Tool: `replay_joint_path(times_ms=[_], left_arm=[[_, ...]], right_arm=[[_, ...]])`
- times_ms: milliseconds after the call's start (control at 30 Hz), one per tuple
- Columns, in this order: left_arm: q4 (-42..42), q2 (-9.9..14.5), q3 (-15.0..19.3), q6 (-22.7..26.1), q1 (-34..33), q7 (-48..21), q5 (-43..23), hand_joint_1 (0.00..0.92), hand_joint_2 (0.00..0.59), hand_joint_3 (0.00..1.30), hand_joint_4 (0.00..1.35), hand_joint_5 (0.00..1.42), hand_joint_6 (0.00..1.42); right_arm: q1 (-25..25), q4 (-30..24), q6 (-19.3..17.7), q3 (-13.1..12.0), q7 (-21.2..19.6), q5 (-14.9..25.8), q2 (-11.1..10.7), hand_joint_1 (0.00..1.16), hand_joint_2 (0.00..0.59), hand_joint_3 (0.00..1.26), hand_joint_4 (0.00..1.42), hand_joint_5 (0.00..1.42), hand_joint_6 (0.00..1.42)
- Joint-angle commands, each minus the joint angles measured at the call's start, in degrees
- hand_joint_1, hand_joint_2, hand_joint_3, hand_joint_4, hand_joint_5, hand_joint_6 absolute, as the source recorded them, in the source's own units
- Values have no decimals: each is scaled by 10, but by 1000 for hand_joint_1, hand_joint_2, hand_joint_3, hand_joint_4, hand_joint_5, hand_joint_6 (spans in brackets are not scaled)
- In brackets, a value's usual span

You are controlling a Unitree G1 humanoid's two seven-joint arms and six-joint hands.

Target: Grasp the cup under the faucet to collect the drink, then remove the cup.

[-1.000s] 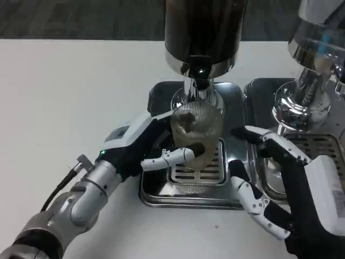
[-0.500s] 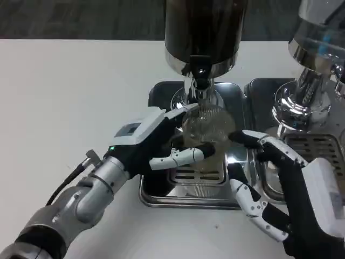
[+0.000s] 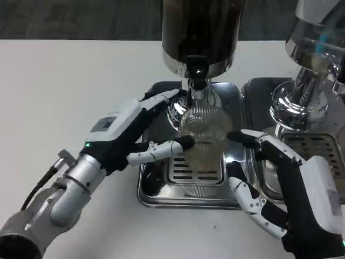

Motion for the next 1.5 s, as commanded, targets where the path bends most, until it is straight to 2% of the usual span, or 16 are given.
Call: replay_joint_path(times_ms=[33, 233, 333, 433, 500, 567, 600, 700, 900, 1033, 1167, 1500], left_arm=[[-54, 38, 31, -28, 41, -18, -29, 0, 87, 161, 103, 185, 57], [-144, 90, 99, -76, 108, -68, -122, 0, 116, 210, 182, 235, 145], [-178, 106, 133, -92, 124, -146, -238, 0, 119, 241, 222, 267, 183], [-210, 114, 158, -85, 126, -231, -351, 0, 119, 278, 269, 294, 212], [-241, 120, 170, -50, 117, -329, -456, 0, 111, 287, 279, 302, 219], [-263, 119, 182, -12, 108, -410, -531, 0, 103, 297, 286, 306, 221], [-278, 122, 187, 24, 98, -460, -572, 0, 99, 306, 279, 300, 221], [-303, 121, 204, 107, 73, -570, -642, 0, 90, 333, 257, 274, 200], [-297, 94, 216, 250, 13, -696, -679, 0, 75, 330, 241, 270, 190], [-274, 61, 224, 327, -21, -745, -676, 0, 73, 325, 236, 269, 188], [-251, 33, 231, 351, -46, -757, -659, 0, 67, 313, 232, 269, 176], [-208, -15, 257, 340, -79, -752, -614, 0, 65, 299, 220, 258, 155]], right_arm=[[-4, 5, -11, -2, -4, 8, -1, 443, 420, 419, 376, 383, 489], [-6, 9, -14, -5, -8, 8, 2, 442, 420, 415, 376, 383, 483], [-10, 14, -16, -7, -8, 11, 1, 441, 420, 411, 376, 383, 480], [-15, 20, -17, -9, -7, 14, 0, 441, 420, 408, 376, 383, 479], [-19, 25, -18, -10, -6, 16, -1, 441, 420, 407, 376, 383, 477], [-24, 30, -19, -11, -6, 16, -2, 440, 420, 400, 376, 373, 452], [-26, 32, -19, -11, -6, 16, -3, 436, 415, 398, 376, 373, 433], [-32, 38, -14, -12, -3, 12, -7, 429, 412, 379, 363, 343, 386], [-42, 47, -5, -13, -3, 3, -12, 425, 412, 340, 286, 274, 311], [-42, 49, -2, -15, -8, 0, -12, 419, 412, 326, 272, 259, 293], [-36, 50, -2, -19, -12, 0, -10, 405, 406, 326, 267, 247, 288], [-28, 56, -3, -19, -22, 0, -6, 397, 406, 326, 267, 247, 283]])
